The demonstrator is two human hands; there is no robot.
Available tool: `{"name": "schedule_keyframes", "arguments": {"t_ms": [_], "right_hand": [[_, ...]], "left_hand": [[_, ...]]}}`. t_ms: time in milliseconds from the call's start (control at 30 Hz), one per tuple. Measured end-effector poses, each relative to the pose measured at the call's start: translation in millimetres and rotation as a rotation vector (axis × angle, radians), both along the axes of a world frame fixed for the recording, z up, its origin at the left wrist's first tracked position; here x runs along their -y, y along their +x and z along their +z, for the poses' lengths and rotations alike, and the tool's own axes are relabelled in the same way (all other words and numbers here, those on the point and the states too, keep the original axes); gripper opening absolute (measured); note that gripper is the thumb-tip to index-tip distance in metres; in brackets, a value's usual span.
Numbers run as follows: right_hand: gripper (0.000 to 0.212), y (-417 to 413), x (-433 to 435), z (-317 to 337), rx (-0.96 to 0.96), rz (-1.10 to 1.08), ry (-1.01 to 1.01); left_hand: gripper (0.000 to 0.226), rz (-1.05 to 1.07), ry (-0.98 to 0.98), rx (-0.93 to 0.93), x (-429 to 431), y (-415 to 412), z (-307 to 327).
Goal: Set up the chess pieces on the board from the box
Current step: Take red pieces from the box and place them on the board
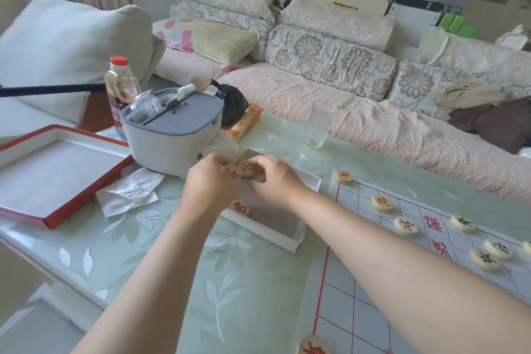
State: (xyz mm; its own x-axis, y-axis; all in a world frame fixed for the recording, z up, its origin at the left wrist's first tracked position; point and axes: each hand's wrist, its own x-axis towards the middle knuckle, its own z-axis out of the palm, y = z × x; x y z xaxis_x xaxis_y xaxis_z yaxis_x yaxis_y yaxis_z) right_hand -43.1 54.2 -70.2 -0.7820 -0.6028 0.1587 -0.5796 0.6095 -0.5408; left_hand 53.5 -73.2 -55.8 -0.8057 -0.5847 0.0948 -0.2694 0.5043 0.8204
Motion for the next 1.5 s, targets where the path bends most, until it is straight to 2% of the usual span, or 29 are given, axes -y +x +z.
{"name": "schedule_keyframes", "arguments": {"t_ms": [200, 333, 467, 633, 1033, 1233, 1367, 1500], "right_hand": [[0.054, -24, 25, -9, -0.113, -0.058, 0.281], [0.052, -33, 34, -12, -0.198, -0.038, 0.401], [0.048, -32, 36, -12, -0.256, -0.017, 0.399], [0.046, -28, 18, -10, -0.241, -0.036, 0.317], [0.024, 17, -126, 24, -0.087, -0.303, -0.12], [0.026, 70, -174, 13, -0.037, -0.28, 0.003], [0.028, 89, -182, 1, -0.074, -0.178, 0.118], [0.026, 94, -185, -9, -0.108, -0.212, 0.154]], "left_hand": [[0.032, -0.004, 0.014, 0.03, 9, 4, -1], [0.029, -0.04, 0.025, 0.021, 5, 2, 2], [0.032, -0.067, -0.007, 0.042, 1, 0, 5], [0.035, -0.104, -0.078, 0.054, -5, 2, 8], [0.035, -0.268, -0.127, 0.045, -53, -9, 10], [0.033, -0.348, -0.125, 0.035, -84, -12, 9], [0.032, -0.37, -0.142, 0.033, -95, -12, 8], [0.03, -0.397, -0.168, 0.036, -102, -10, 5]]}}
